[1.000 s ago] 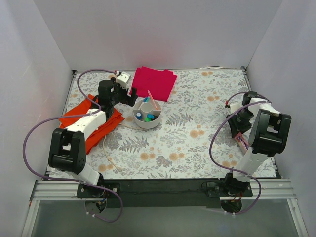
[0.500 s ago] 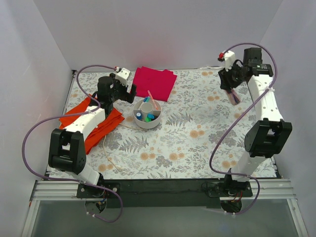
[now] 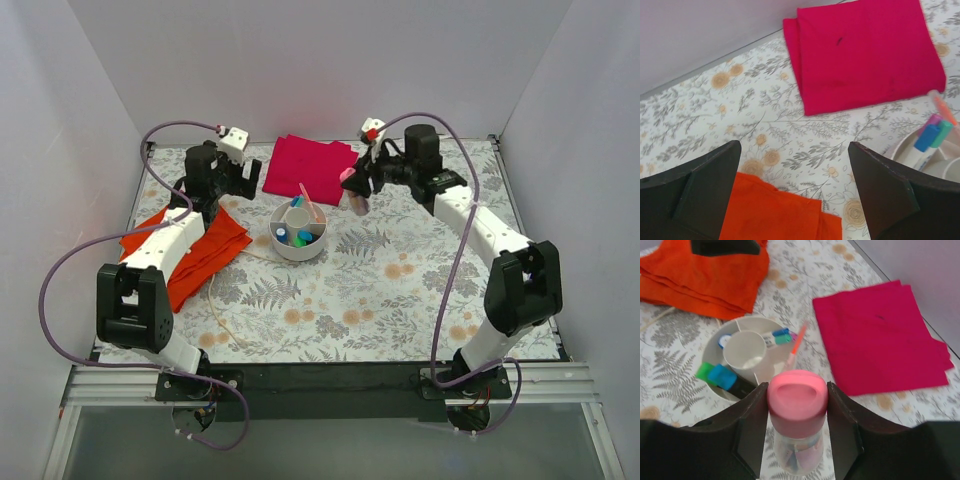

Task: Sort the stationery into containers
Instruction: Place the stationery in the storage box.

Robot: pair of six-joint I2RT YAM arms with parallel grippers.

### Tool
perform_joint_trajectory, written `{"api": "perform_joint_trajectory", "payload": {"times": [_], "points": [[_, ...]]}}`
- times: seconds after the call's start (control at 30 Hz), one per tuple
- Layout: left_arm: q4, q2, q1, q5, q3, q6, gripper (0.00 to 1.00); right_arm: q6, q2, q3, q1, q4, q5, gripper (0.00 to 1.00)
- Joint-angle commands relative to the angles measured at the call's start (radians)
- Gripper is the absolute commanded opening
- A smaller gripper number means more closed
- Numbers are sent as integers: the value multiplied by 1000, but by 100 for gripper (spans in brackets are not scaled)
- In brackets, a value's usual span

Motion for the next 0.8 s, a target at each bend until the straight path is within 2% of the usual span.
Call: {"api": "perform_joint_trajectory", "payload": {"times": [0.0,0.1,0.23,0.77], "points": [[-63,-41,41,-58,25,-33,90,217,-64,-80,86,542,6,1],[-83,-41,41,-61,22,-31,90,328,-36,-86,128,654,25,1],[-108,-41,41,-52,27,-33,90,334,-3,-92,195,765,48,1],[-137,-94,50,-83,-26,-22,90,291,117,-104,274,829,25,1]]}}
